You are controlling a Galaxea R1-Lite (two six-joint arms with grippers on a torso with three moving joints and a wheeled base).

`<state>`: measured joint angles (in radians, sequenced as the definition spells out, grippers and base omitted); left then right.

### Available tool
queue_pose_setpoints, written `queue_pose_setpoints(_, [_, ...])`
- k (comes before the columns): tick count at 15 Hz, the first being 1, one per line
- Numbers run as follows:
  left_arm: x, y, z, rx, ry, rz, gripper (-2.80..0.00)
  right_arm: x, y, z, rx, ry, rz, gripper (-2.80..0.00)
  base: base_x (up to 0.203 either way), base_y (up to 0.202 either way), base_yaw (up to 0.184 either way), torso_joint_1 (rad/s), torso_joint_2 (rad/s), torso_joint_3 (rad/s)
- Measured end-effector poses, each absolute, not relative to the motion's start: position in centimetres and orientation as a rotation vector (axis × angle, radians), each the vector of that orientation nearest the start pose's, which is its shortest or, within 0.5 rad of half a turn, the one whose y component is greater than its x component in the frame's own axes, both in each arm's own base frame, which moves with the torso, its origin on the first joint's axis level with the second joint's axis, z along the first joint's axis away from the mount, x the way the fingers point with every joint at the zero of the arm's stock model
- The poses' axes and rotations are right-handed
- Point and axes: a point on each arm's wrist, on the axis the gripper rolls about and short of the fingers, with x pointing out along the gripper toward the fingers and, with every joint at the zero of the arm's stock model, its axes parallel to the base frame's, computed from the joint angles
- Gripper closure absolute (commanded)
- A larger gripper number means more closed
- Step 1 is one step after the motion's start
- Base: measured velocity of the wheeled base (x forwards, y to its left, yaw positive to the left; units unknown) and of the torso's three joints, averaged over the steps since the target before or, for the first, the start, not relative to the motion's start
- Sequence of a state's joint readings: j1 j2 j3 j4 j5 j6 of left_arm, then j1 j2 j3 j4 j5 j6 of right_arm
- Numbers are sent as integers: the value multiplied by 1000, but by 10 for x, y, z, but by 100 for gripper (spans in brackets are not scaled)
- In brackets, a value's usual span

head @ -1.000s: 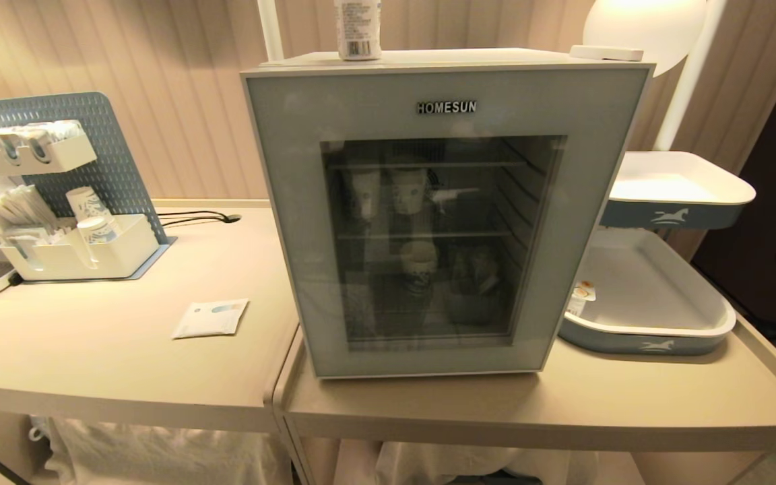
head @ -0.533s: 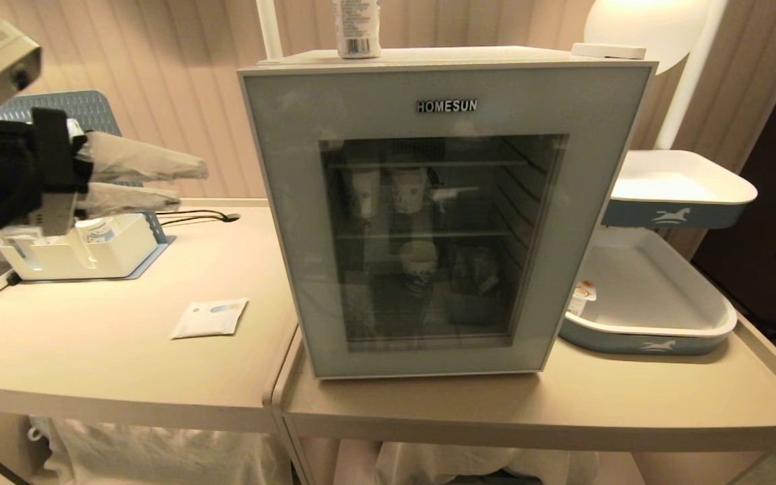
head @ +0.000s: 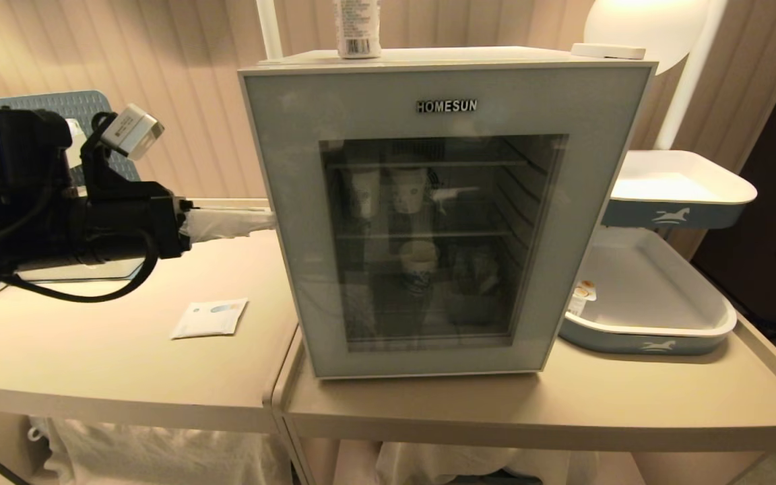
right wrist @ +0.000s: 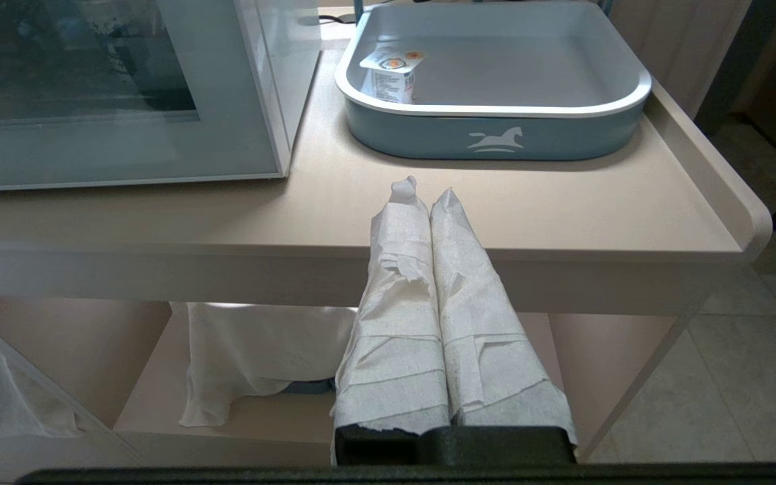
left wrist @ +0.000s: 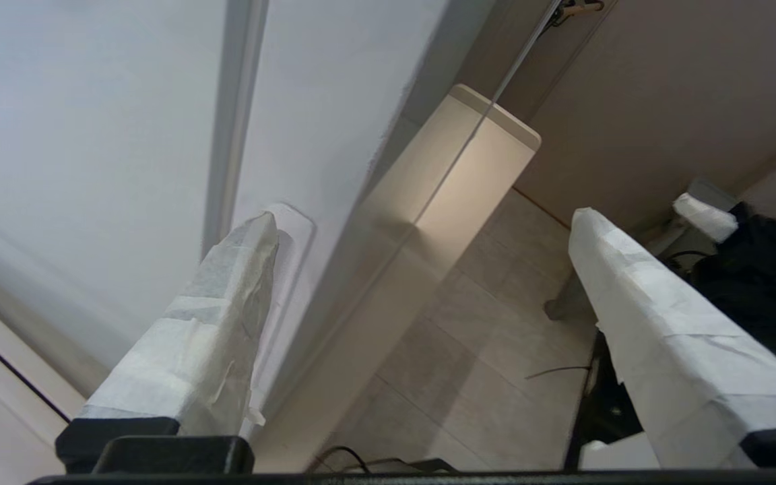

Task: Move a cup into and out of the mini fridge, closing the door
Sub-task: Open the freezer door

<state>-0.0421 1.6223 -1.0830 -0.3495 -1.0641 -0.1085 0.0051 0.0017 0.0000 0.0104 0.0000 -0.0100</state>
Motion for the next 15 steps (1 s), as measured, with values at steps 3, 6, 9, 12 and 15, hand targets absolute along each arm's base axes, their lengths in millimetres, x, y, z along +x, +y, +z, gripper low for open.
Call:
queue_pose_setpoints(3, [297,-35,247,-193,238,-1105,-280,-23,0,74,-10,13,6,0,0,0,0,0,0,0])
queue_pose_setpoints(6, [298,-39,238,-211,273,-1121,-280,-23,0,74,-10,12,6,0,0,0,0,0,0,0])
queue_pose_setpoints(9, [294,-44,230,-222,300,-1140,-280,-23,0,74,-10,12,5,0,0,0,0,0,0,0])
queue_pose_setpoints(12, [292,-49,224,-227,320,-1154,-280,-23,0,74,-10,12,5,0,0,0,0,0,0,0])
queue_pose_setpoints(15, [296,-53,216,-231,341,-1161,-280,-23,0,74,-10,13,6,0,0,0,0,0,0,0])
